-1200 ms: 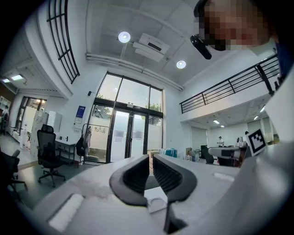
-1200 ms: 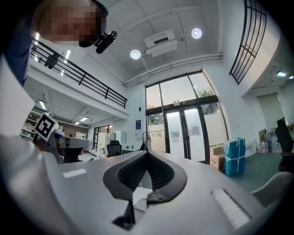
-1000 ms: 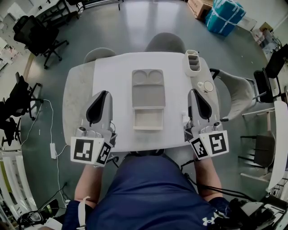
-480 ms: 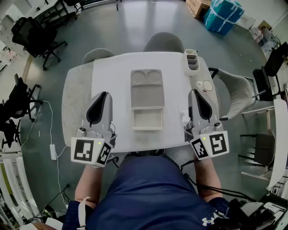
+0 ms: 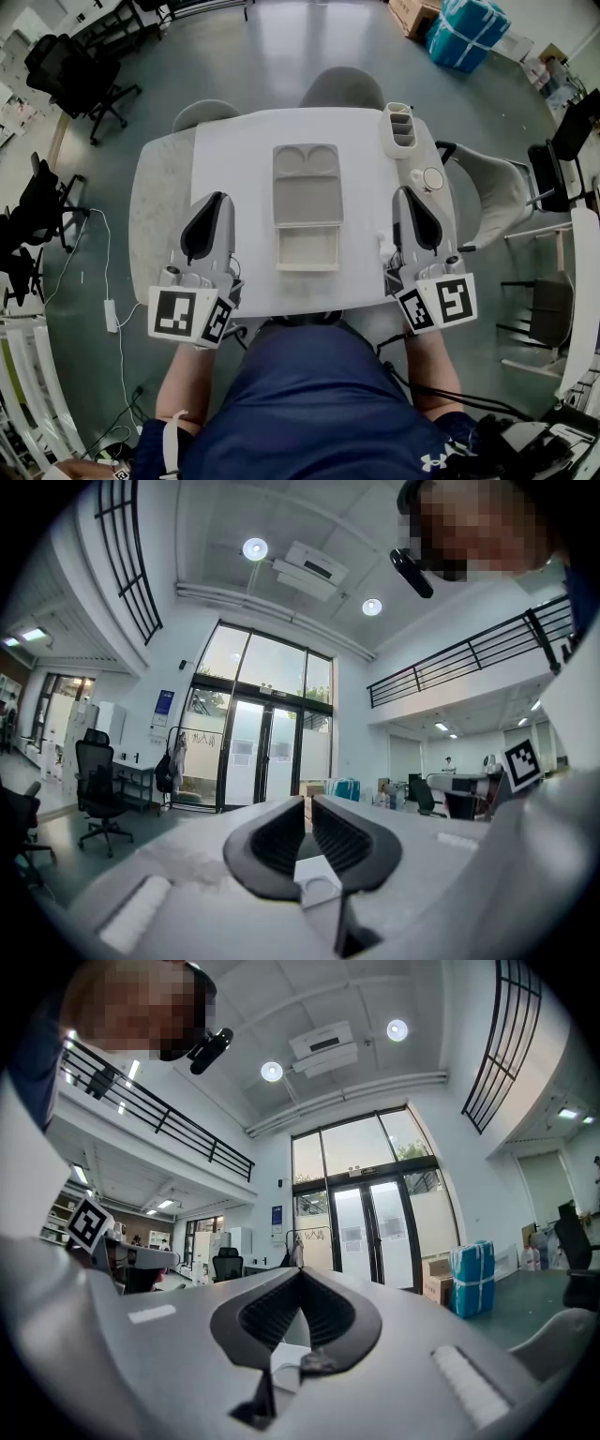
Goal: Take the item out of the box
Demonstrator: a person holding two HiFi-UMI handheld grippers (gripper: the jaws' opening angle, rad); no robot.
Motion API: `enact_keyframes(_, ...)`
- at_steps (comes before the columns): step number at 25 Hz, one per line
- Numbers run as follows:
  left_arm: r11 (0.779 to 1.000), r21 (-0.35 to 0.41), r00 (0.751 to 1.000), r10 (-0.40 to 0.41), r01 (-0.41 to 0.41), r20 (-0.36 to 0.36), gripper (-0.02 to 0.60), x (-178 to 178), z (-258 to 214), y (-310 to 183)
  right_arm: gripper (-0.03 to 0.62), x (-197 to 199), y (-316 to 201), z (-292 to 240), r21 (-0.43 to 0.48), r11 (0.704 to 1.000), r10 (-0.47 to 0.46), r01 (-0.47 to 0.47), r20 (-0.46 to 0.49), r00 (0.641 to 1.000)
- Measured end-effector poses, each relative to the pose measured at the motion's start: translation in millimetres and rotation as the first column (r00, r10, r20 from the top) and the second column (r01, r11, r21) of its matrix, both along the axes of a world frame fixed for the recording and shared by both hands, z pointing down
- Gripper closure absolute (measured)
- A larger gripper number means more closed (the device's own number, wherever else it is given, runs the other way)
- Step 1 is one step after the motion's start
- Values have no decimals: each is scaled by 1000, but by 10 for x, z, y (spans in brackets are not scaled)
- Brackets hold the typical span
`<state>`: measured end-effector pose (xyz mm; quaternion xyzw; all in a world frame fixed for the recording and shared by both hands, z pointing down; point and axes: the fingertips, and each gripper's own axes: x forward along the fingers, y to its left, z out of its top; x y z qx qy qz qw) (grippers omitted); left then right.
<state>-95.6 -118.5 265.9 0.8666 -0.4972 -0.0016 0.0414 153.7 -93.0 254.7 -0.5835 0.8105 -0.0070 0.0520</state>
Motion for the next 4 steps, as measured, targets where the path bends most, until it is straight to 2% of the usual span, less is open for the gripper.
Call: enact_keyframes(4, 1000, -3, 1000, 0, 0, 1, 554, 7, 9, -6, 592, 7, -9, -2, 0, 1000, -1, 1, -3, 1000)
